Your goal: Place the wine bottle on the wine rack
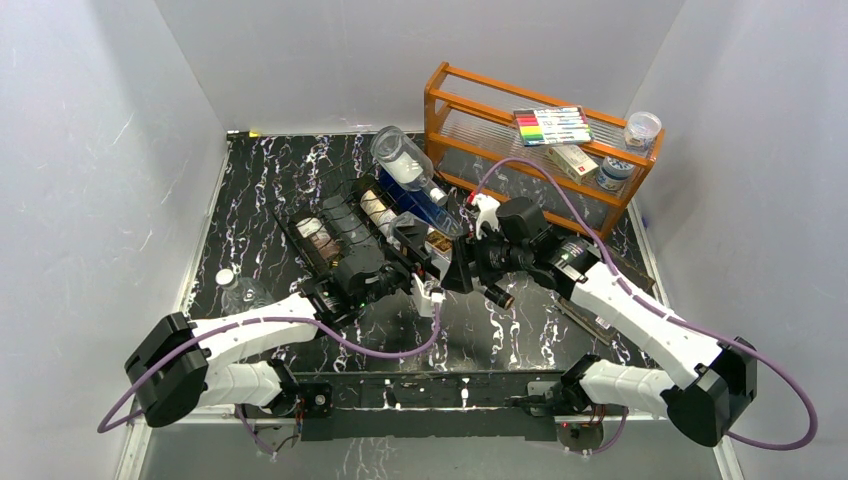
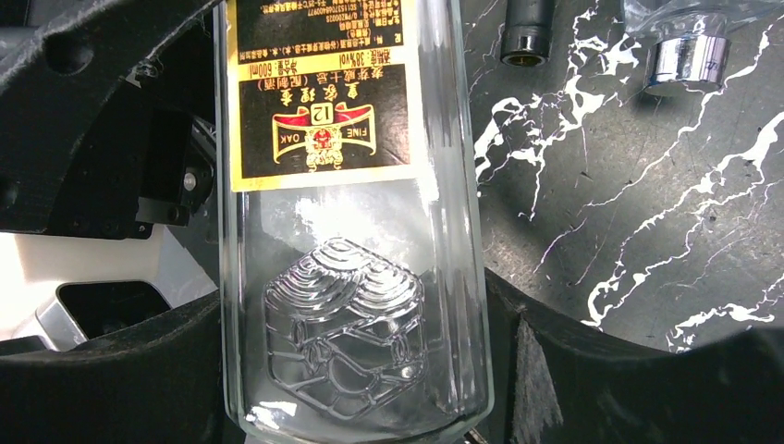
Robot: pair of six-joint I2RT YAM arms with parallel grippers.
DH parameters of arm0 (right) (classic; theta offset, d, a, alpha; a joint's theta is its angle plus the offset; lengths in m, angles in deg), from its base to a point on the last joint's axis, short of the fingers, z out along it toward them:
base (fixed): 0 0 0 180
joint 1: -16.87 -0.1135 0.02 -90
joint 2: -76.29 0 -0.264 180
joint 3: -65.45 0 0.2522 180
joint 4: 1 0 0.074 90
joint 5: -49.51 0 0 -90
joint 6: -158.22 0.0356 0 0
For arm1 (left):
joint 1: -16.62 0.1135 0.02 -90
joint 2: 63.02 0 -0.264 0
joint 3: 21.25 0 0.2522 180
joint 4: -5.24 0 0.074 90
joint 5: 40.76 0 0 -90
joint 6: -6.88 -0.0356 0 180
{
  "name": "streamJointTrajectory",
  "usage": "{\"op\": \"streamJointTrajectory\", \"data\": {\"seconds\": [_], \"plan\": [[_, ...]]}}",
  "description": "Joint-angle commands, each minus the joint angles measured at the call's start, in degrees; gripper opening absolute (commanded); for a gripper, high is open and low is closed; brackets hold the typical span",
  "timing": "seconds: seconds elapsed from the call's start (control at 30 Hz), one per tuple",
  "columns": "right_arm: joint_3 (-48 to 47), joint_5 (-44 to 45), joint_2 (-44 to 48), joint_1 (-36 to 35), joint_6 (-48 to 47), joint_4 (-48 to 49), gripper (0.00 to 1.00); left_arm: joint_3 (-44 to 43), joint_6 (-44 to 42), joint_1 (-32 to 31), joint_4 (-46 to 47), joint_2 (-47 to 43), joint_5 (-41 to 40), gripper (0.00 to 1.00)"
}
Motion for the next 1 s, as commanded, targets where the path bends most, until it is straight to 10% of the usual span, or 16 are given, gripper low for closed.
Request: {"op": "streamJointTrajectory", "data": {"seconds": [0.0,0.4,0.97], "plan": [[0.7,7.6,2.9,0.7,-1.0,5.1,0.03,-5.2,3.0,-0.3,8.0,-1.6,-0.3,0.36],[0.3,9.0,11.0,0.7,-6.8,12.5,0.0,-10.2,15.2,-0.4,-9.0,-0.4,-5.5,0.97],[1.1,8.7,16.0,0.6,-6.3,16.7,0.0,-13.2,28.8,-0.3,-14.4,-10.2,-5.7,0.98]]}}
